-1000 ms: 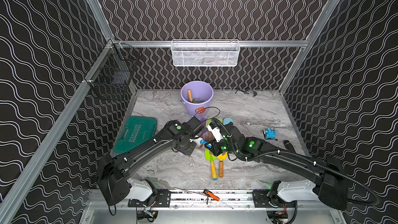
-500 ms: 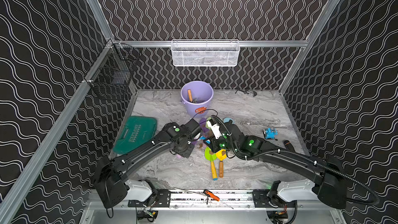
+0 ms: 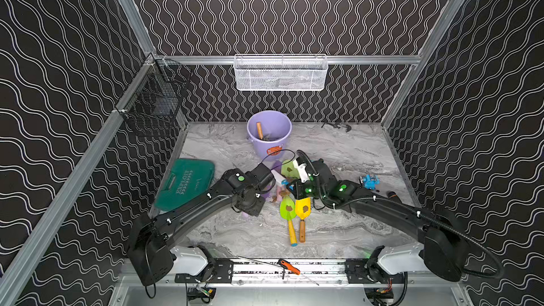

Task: Brush the soil off the hand trowel and place it into the bucket
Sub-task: Brush off the soil from the hand trowel.

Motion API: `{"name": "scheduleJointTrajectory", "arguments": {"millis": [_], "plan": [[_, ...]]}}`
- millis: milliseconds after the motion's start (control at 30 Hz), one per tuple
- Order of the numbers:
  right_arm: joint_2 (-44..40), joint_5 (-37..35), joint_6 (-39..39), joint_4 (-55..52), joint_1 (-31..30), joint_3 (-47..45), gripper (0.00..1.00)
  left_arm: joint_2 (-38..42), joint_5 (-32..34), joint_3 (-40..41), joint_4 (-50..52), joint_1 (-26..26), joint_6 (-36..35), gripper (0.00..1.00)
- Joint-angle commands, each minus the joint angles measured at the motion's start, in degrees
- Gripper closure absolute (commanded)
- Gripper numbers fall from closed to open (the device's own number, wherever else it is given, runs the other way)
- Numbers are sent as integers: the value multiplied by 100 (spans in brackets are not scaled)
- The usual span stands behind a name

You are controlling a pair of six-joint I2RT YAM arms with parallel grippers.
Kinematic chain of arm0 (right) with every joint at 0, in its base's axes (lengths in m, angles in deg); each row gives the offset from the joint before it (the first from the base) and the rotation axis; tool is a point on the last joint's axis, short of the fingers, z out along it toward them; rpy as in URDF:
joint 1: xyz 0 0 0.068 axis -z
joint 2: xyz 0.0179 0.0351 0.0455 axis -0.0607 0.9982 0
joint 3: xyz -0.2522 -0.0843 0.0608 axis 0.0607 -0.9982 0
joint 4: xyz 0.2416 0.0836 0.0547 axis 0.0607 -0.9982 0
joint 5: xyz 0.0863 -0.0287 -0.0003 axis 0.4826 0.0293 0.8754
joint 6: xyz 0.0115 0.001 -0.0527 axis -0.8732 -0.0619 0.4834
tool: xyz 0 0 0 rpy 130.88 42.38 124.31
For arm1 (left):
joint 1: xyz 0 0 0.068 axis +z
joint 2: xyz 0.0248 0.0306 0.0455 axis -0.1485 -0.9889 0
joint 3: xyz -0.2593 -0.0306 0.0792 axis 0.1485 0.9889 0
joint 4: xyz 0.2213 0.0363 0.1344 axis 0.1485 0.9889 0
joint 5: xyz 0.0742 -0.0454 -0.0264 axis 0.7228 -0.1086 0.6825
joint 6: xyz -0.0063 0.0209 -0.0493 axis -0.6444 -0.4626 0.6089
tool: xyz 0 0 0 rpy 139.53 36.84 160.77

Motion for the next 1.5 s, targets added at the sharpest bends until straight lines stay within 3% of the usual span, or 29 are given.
{"name": "scheduleJointTrajectory", "arguments": {"millis": [0,133,400,500,567,667,700,767,867,967,1133,1233,1467], "plan": [[-269,-136,53,-28,96,71,100,64,-56,60,-143,77,117,100],[-634,-152,-83,26,140,-163,100,272,-396,298,-448,349,286,100],[-2205,-517,-860,759,607,-1521,100,1189,-3053,1439,-2941,1084,1338,100],[-2565,-173,-902,944,746,-1768,100,1302,-4547,2191,-4703,1567,2334,100],[-2580,101,-978,780,798,-1683,100,1213,-5478,2839,-6445,1909,3378,100],[-2705,463,-1156,1118,835,-1781,100,977,-6140,3476,-8822,2377,4973,100],[-2728,670,-1149,1384,836,-1847,100,890,-6233,3342,-8537,2442,4887,100],[-2622,854,-1110,1368,836,-1652,100,859,-5860,2532,-5991,2459,3264,100],[-2078,976,-811,468,836,-888,100,648,-4460,1253,-2751,2395,982,100],[-1661,1185,-700,269,827,-572,100,432,-3005,550,-1228,2362,-9,100],[-1493,1176,-711,402,809,-400,100,433,-1315,128,-354,2157,-281,100],[-1359,1101,-464,183,701,-164,100,525,-716,71,-191,1897,-302,100],[-823,356,-4,-208,-155,395,100,556,-398,78,-177,1629,-282,100]]}}
